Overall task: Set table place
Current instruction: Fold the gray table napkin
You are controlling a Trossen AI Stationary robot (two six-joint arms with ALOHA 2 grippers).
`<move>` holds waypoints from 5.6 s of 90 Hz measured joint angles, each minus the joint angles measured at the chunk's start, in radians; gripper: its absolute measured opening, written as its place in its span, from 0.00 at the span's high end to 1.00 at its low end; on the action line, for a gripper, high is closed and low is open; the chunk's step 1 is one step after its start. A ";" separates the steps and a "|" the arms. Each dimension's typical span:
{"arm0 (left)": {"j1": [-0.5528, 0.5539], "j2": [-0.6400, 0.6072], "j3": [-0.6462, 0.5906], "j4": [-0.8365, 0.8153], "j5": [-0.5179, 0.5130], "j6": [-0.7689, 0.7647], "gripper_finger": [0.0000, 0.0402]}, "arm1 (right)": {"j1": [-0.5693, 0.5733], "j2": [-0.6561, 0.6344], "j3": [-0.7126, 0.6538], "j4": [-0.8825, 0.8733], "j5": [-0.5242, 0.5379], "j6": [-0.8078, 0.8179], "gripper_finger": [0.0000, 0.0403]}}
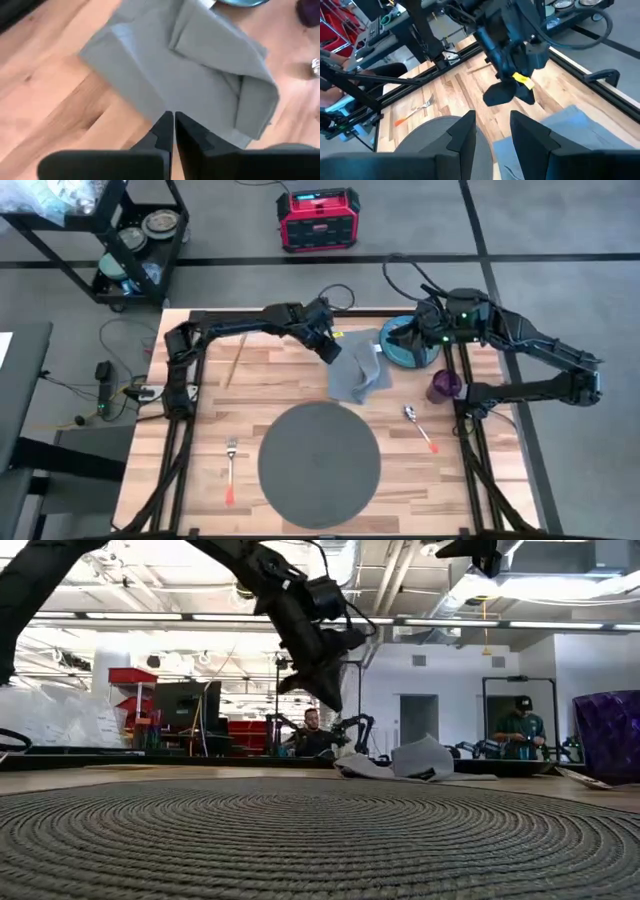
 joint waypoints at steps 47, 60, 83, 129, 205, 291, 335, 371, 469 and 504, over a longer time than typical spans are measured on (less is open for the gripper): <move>-0.004 0.086 0.000 0.101 0.062 -0.053 0.51 | -0.049 0.000 0.000 -0.021 0.000 0.003 0.55; -0.007 0.149 -0.003 0.084 0.062 -0.058 0.49 | -0.067 0.000 0.000 -0.028 0.000 -0.001 0.53; -0.041 0.184 -0.002 0.118 0.084 -0.085 0.49 | -0.085 0.000 0.000 -0.034 0.000 -0.002 0.53; -0.057 0.179 0.000 0.122 -0.026 -0.090 0.56 | -0.084 0.000 0.000 -0.040 0.000 -0.002 0.53; -0.024 0.010 -0.002 -0.001 -0.047 0.004 1.00 | -0.124 0.000 0.000 -0.038 0.027 0.008 0.53; 0.017 -0.228 -0.055 -0.153 -0.044 0.062 1.00 | -0.124 0.000 0.000 -0.002 0.026 0.008 0.53; 0.096 -0.231 -0.596 0.038 -0.021 -0.143 1.00 | -0.124 0.002 0.000 -0.001 0.027 0.013 0.53; 0.167 -0.475 -0.598 0.158 -0.087 -0.123 0.77 | -0.124 0.003 0.000 -0.002 0.027 0.035 0.53; 0.290 -0.243 -0.513 0.232 -0.044 -0.054 0.55 | -0.146 0.079 0.000 -0.001 0.049 0.024 0.53; 0.279 -0.227 -0.512 0.272 -0.046 -0.057 0.55 | -0.168 0.078 0.000 -0.001 0.048 0.024 0.53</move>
